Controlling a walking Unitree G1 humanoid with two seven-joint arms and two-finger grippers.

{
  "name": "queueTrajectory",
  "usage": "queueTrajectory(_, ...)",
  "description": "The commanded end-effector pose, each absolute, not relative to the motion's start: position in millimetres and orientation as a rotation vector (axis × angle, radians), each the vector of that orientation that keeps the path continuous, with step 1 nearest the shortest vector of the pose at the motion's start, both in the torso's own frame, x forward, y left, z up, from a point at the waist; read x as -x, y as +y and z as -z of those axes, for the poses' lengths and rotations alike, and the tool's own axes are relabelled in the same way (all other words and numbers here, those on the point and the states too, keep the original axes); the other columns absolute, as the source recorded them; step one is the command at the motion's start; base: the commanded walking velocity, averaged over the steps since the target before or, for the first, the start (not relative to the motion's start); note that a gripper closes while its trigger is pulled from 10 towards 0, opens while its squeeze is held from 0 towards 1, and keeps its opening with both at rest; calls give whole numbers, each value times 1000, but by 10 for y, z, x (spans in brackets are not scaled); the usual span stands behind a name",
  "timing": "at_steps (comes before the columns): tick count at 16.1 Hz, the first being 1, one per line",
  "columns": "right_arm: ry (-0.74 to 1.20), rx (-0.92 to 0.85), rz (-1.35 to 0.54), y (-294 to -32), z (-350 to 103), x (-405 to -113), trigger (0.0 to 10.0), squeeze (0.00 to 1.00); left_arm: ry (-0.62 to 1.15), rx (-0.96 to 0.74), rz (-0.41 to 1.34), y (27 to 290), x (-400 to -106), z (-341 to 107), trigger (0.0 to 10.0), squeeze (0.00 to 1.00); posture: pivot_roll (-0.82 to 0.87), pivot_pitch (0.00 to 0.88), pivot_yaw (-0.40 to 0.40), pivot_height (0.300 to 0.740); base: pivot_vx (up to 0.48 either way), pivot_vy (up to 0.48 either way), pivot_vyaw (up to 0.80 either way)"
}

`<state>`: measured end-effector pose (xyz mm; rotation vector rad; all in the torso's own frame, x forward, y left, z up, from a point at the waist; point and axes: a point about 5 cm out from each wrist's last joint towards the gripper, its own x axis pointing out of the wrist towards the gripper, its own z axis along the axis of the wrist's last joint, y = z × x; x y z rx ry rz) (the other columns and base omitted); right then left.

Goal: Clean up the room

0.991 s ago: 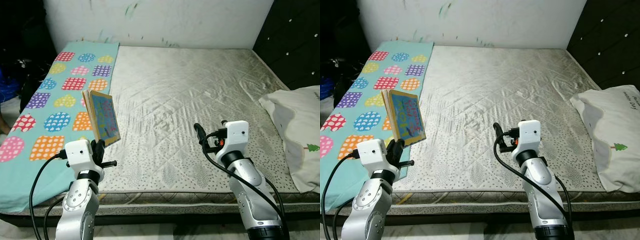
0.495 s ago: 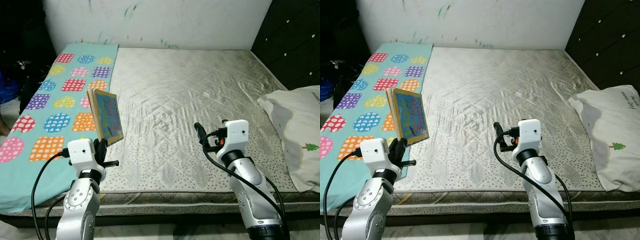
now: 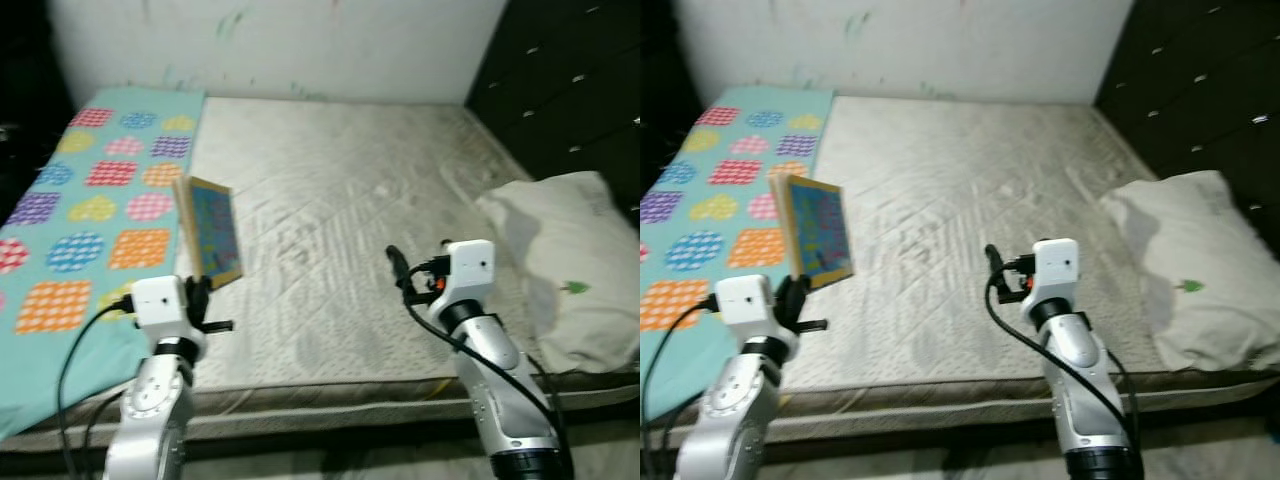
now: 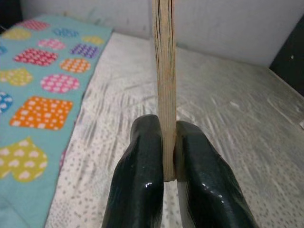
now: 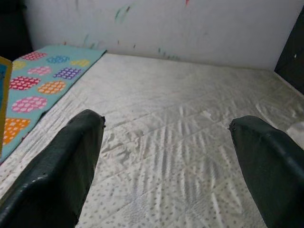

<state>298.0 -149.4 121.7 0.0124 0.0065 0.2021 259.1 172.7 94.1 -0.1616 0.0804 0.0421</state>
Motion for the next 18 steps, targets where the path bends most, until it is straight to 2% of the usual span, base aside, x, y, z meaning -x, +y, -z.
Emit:
queueTrajectory(1, 8, -5, -179, -1570, -1233, -2997, 10000, 0, 20, 165, -9, 1646, -2625, -1069, 10000, 0, -112, 26, -39, 740, 0, -435, 0)
queueTrajectory(5, 21, -7, -188, -1554, -1201, -3007, 10000, 0, 20, 164, -10, 1646, -2642, -1063, 10000, 0, -113, 18, -30, 740, 0, -390, 0)
queueTrajectory(9, 26, -10, -195, -1545, -1188, -3053, 10000, 0, 12, 176, -11, 1629, -2673, -1067, 10000, 0, -113, 5, -14, 740, 0, 0, 0)
queueTrajectory(11, 42, -10, -231, -1505, -1171, -3080, 10000, 0, 1, 181, -28, 1635, -2688, -1075, 10000, 0, -108, 0, -37, 740, 0, 0, 0)
queueTrajectory(12, 52, -5, -262, -1470, -1162, -3094, 10000, 0, -5, 186, -43, 1636, -2689, -1077, 10000, 0, -95, 0, -84, 740, 0, 0, 0)
queueTrajectory(14, 70, 14, -325, -1392, -1151, -3121, 10000, 0, -19, 199, -83, 1661, -2657, -1073, 10000, 0, -88, 0, -106, 740, 0, 0, 0)
queueTrajectory(15, 79, 21, -362, -1350, -1150, -3151, 10000, 0, -26, 205, -107, 1670, -2627, -1066, 10000, 0, -69, 0, -150, 740, 0, 0, 0)
queueTrajectory(18, 89, 32, -412, -1272, -1145, -3232, 10000, 0, -34, 207, -146, 1705, -2589, -1048, 10000, 0, -51, 0, -162, 740, 0, 0, 0)
